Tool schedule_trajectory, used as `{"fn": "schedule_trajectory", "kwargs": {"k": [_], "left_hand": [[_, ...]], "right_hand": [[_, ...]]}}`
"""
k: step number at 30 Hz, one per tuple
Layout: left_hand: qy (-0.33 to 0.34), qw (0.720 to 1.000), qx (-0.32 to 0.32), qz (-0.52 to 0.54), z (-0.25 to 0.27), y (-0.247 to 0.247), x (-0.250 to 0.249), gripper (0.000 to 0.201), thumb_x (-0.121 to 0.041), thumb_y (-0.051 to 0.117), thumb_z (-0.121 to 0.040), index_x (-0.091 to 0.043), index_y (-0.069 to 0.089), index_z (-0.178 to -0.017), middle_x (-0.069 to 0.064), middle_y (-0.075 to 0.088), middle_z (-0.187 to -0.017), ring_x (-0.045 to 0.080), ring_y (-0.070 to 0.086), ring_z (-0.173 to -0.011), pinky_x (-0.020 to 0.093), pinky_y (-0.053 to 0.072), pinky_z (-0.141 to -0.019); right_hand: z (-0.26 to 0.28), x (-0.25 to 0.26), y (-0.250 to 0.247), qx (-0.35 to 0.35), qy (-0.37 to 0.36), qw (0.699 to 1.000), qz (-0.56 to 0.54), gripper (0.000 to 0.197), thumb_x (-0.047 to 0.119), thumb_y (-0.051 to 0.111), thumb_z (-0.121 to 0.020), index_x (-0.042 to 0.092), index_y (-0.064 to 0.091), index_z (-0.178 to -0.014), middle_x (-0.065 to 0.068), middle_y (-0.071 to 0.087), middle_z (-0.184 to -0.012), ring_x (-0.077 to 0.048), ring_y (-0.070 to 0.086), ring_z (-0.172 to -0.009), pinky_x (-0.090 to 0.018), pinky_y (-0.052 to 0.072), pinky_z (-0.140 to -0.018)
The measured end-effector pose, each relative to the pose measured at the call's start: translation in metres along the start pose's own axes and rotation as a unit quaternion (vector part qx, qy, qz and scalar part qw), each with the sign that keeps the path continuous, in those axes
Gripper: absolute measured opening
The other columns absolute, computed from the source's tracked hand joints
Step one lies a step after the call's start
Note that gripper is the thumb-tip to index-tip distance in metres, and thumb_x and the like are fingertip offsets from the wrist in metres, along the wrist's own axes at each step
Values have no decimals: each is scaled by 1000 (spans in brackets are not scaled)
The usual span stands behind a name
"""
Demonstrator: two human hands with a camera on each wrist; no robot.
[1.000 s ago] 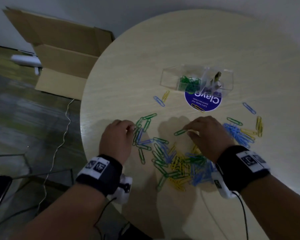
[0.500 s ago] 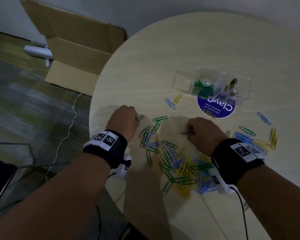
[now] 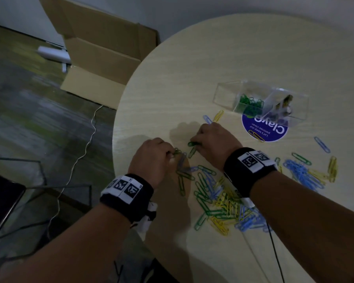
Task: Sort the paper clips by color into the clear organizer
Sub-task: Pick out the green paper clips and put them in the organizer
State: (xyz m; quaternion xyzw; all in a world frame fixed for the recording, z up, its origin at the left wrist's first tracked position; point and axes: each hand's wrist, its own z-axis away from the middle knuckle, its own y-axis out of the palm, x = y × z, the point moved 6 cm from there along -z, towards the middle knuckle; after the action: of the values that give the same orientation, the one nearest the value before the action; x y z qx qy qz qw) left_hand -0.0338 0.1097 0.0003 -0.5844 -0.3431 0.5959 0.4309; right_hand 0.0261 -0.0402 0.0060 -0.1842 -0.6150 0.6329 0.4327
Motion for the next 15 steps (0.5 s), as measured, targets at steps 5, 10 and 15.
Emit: {"fn": "schedule_trajectory", "kwargs": {"k": [5, 10, 15], "left_hand": [[-34, 999, 5, -9, -2, -9, 8, 23, -19, 62, -89, -17, 68, -111, 8, 66, -100, 29, 59, -95, 39, 50, -80], [24, 997, 33, -61, 6, -8, 10, 23, -18, 71, -82, -13, 72, -105, 10, 65, -94, 32, 60, -83, 40, 54, -71], [37, 987, 67, -142, 7, -3, 9, 6, -14, 64, -82, -11, 69, -84, 9, 62, -82, 31, 59, -72, 41, 52, -57]], "right_hand": [[8, 4, -3, 20, -13, 1000, 16, 28, 25, 62, -85, 10, 69, -108, -14, 61, -105, -40, 51, -97, -43, 41, -86], [10, 3, 5, 43, -2, 999, -1, 19, 24, 67, -81, 17, 72, -98, -10, 62, -95, -38, 53, -92, -46, 49, -80], [20, -2, 9, 65, 76, 995, -3, 21, 19, 51, -90, 9, 58, -107, -16, 55, -108, -38, 52, -102, -46, 47, -82]]}}
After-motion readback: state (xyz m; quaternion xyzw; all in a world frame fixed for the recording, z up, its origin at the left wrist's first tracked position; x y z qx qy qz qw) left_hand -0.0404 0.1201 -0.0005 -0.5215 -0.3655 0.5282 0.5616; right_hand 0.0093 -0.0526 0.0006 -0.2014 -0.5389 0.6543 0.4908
